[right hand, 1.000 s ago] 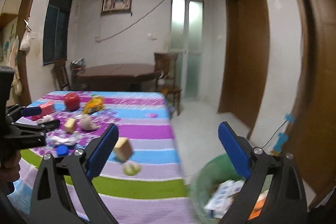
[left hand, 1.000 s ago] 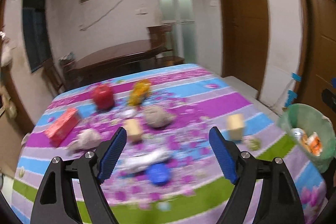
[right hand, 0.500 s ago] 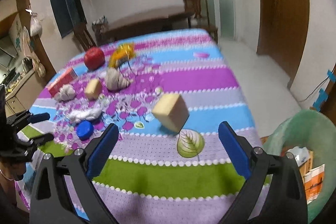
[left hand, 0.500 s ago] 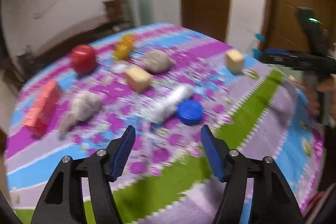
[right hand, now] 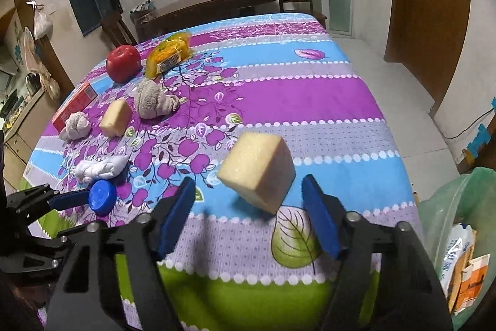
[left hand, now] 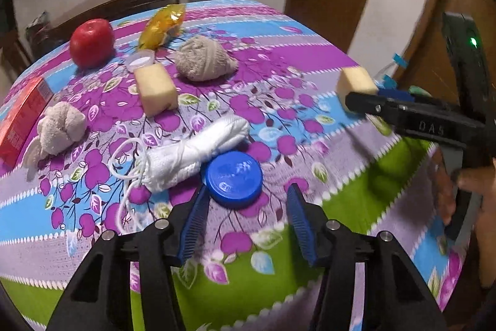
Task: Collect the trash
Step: 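Grasp the beige sponge block with the right tool while the left tool grasps the blue bottle cap, then carry the sponge block and bottle cap over the green wastebasket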
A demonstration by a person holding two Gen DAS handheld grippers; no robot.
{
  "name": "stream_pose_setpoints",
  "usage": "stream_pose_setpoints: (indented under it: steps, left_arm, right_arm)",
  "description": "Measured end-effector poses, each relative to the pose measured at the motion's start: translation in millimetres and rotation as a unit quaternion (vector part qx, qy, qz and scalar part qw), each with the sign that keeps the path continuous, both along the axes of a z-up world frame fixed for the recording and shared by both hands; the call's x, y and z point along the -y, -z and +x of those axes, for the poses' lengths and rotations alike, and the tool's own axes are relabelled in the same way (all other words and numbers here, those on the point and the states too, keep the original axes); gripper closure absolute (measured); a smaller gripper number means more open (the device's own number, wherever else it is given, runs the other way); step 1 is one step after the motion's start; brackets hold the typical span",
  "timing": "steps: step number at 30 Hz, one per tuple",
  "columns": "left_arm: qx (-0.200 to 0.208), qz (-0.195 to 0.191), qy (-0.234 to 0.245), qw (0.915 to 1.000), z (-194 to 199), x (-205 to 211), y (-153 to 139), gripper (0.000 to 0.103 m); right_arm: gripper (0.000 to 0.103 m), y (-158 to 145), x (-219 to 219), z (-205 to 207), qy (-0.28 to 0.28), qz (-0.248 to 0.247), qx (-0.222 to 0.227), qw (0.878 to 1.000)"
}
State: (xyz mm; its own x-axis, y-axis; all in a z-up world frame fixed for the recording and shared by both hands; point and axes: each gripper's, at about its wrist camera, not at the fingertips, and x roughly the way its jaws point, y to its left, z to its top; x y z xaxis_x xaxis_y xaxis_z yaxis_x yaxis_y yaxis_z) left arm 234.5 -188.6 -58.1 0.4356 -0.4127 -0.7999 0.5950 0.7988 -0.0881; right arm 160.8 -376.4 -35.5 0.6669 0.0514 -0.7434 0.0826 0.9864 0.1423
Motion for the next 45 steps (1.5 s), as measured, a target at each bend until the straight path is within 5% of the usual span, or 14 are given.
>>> stream_pose_setpoints:
  steps: [4,13,14,15,18,23,25,27,32,35,40,45]
  left_arm:
    - [0.007,-0.007,-0.030,0.9995,3,0,-2,0.058]
    - [0.042,-0.004,-0.046,0.9981,-6,-3,-3,0.066]
    - [0.041,-0.005,-0.046,0.9981,-9,-5,-4,0.072]
    - [0.038,-0.005,-0.049,0.9981,-11,-8,-6,0.099]
    - [-0.002,-0.009,-0.057,0.9983,-15,-19,-4,0.099]
    - [0.005,0.001,-0.055,0.9985,-19,-20,-2,0.098]
    - [0.018,0.014,-0.040,0.9989,-19,-7,-2,0.085]
    - [0.029,0.017,-0.049,0.9982,-16,1,-2,0.047]
    - [0.028,0.006,-0.074,0.9968,-8,9,3,0.033]
    - [0.040,0.013,-0.077,0.9962,-5,17,4,0.037]
    - [0.047,0.019,-0.082,0.9953,2,22,3,0.062]
    - [0.031,0.003,-0.072,0.9969,-10,9,2,0.063]
  right_arm:
    - [0.061,6,3,6,0.007,0.002,-0.006,1.000]
    - [0.067,3,13,-9,0.004,0.031,0.007,0.999]
    - [0.067,1,12,-14,0.002,0.034,0.011,0.999]
    - [0.067,-1,12,-18,-0.001,0.037,0.014,0.999]
    - [0.067,-7,5,-35,-0.017,0.048,0.020,0.999]
    - [0.068,-10,-6,-49,-0.033,0.053,0.023,0.998]
    - [0.068,-12,-8,-54,-0.033,0.055,0.028,0.998]
    - [0.067,-16,-10,-59,-0.034,0.057,0.035,0.997]
    - [0.067,-24,-8,-73,-0.042,0.063,0.050,0.996]
    - [0.067,-27,-7,-77,-0.046,0.067,0.058,0.995]
    - [0.067,-26,-3,-81,-0.044,0.091,0.063,0.993]
    - [0.067,-25,-3,-86,-0.046,0.093,0.061,0.993]
